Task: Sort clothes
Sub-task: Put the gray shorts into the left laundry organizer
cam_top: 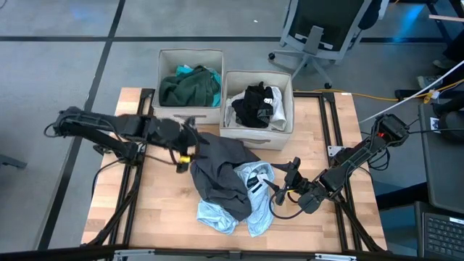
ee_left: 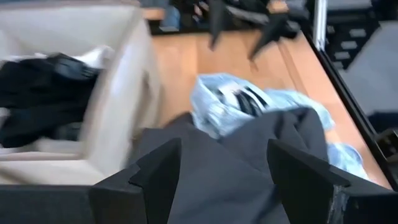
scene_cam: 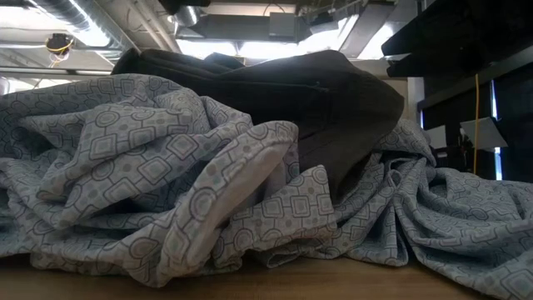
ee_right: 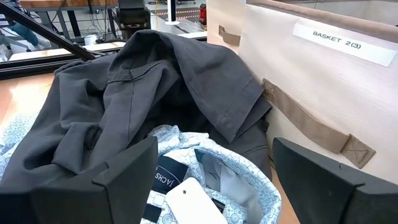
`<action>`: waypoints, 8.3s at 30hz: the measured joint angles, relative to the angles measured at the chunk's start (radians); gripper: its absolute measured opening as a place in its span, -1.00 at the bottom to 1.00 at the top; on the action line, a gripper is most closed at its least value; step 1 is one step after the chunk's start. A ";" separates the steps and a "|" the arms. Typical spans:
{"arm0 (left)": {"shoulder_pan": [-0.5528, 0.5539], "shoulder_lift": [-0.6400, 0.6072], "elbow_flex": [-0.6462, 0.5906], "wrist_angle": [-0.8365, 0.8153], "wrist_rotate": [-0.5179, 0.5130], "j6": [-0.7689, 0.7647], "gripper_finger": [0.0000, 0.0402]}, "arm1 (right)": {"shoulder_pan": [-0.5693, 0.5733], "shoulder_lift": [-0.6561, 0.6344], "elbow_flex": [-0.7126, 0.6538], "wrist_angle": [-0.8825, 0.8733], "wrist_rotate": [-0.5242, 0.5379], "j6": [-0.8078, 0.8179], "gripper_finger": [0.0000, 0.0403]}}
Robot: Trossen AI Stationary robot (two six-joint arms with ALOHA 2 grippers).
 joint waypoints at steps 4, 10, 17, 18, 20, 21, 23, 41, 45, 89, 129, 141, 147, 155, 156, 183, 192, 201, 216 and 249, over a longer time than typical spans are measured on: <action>-0.073 0.081 0.000 0.000 -0.005 -0.021 0.13 | 0.000 0.000 0.000 0.000 0.000 0.000 0.57; -0.161 0.207 0.000 -0.036 -0.004 -0.044 0.13 | 0.000 0.000 0.000 0.004 0.000 0.000 0.57; -0.213 0.260 0.000 -0.227 -0.005 -0.131 0.13 | 0.000 0.000 0.000 0.004 0.000 0.000 0.57; -0.216 0.260 0.000 -0.248 -0.015 -0.141 0.13 | 0.000 0.000 0.000 0.004 -0.001 0.000 0.57; -0.223 0.260 0.000 -0.270 -0.030 -0.149 0.13 | 0.000 0.000 0.000 0.004 0.000 0.000 0.57; -0.227 0.260 -0.004 -0.260 -0.037 -0.146 0.13 | 0.000 0.000 0.000 0.004 0.000 0.000 0.57; -0.236 0.260 -0.023 -0.212 -0.062 -0.127 0.13 | 0.000 0.000 0.000 0.004 0.000 0.000 0.57; -0.259 0.260 -0.200 0.038 -0.352 -0.020 0.13 | 0.000 0.000 0.000 0.011 0.001 0.000 0.57; -0.236 0.260 -0.249 0.124 -0.372 0.010 0.13 | 0.000 0.000 0.000 0.011 0.002 0.000 0.57; -0.315 0.048 -0.276 0.289 -0.539 0.118 -0.99 | 0.000 0.000 0.000 0.009 0.004 0.000 0.57; -0.332 -0.202 -0.019 0.462 -0.954 0.773 -0.98 | 0.000 0.000 0.000 0.009 0.000 0.000 0.57; -0.306 -0.202 0.069 0.683 -1.037 1.150 -0.99 | 0.000 0.000 0.000 0.010 0.000 0.000 0.57; -0.249 -0.207 0.097 0.844 -1.006 1.321 -0.97 | 0.000 0.000 0.000 0.011 0.000 0.000 0.57; -0.086 -0.235 0.098 0.933 -0.847 1.362 -0.97 | 0.000 0.000 0.000 0.014 0.000 0.000 0.57; -0.058 -0.236 0.098 0.934 -0.832 1.350 -0.97 | 0.000 0.000 0.000 0.014 0.000 0.000 0.57; 0.716 -0.071 0.093 0.478 -0.455 0.678 -0.98 | 0.000 0.000 0.000 0.015 0.000 0.000 0.57; 0.848 0.084 0.093 0.260 -0.408 0.549 -0.97 | 0.000 0.000 0.000 0.014 -0.008 0.000 0.57; 0.918 0.222 0.037 0.136 -0.410 0.479 -0.97 | 0.000 0.000 0.000 0.014 -0.008 0.000 0.57; 0.968 0.438 -0.154 0.150 -0.362 0.378 -0.99 | 0.000 0.000 0.000 0.009 -0.008 0.000 0.57; 0.965 0.248 -0.165 0.120 -0.258 0.299 -0.17 | 0.000 0.000 0.000 0.010 -0.019 0.000 0.57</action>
